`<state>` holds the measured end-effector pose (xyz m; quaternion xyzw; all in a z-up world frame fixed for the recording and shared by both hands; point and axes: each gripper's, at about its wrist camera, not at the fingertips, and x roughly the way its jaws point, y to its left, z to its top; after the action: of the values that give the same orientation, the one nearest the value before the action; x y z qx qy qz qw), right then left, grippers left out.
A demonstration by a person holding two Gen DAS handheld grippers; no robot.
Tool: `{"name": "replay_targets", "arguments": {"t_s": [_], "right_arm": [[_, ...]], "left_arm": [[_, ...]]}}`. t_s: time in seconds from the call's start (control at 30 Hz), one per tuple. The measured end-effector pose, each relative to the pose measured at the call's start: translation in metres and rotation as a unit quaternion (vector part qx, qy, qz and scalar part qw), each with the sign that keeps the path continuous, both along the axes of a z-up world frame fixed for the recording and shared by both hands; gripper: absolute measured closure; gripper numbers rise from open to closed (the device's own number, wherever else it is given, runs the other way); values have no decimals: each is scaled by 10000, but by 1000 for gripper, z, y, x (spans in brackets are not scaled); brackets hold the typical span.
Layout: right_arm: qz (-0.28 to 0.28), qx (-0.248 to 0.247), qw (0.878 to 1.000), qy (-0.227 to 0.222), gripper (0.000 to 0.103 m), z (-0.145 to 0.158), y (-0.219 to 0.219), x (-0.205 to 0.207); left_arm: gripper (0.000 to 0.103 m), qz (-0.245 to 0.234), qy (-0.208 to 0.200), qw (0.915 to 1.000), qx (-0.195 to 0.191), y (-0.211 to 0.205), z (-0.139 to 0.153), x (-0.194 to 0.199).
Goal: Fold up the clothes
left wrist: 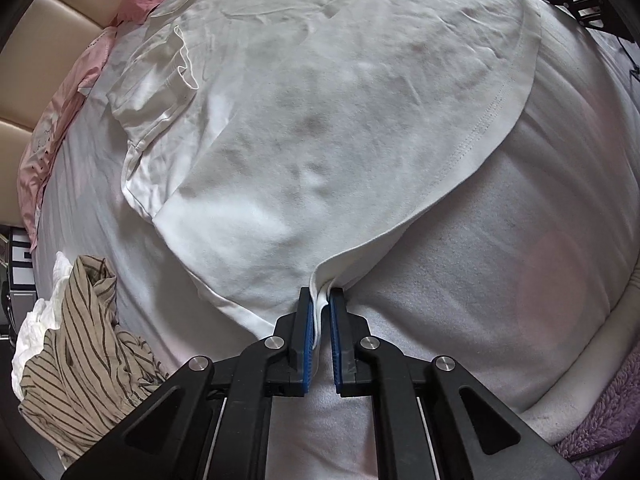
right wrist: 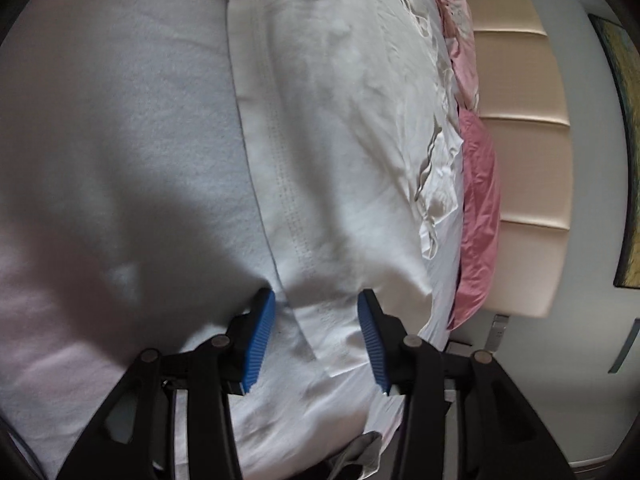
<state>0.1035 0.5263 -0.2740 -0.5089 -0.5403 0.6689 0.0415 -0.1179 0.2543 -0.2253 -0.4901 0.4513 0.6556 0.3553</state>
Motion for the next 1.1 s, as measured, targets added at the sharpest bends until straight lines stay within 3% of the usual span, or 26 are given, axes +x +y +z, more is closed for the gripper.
{"name": "replay_targets", "arguments": {"t_s": [0.2, 0.37, 0.5, 0.63, 0.77, 0.97, 1.1], "right_arm": [[68, 229, 9995, 224, 67, -6, 7, -11], [142, 581, 9977, 310, 92, -17, 3, -12], [56, 523, 9966, 631, 95, -3, 4, -10], [-14, 440, 9951, 883, 95, 23, 3, -8], [-343, 63, 9934, 1090, 97, 60, 5, -11], [-980, -782, 9822, 1399, 98, 123, 7, -11], [-1285, -959, 9740, 1598, 99, 157, 2, -2]], "left_arm": [[95, 162, -55, 9998, 141, -7, 1, -4], [95, 336, -37, 9990, 295, -13, 7, -5], [96, 560, 98, 9968, 562, -23, 26, -7], [98, 882, 257, 9901, 1062, -46, 63, -3], [99, 1176, 403, 9799, 1559, -41, 118, -23], [99, 1388, 706, 9669, 2019, -55, 167, -25], [101, 1454, 978, 9578, 2277, -62, 197, -13]]}}
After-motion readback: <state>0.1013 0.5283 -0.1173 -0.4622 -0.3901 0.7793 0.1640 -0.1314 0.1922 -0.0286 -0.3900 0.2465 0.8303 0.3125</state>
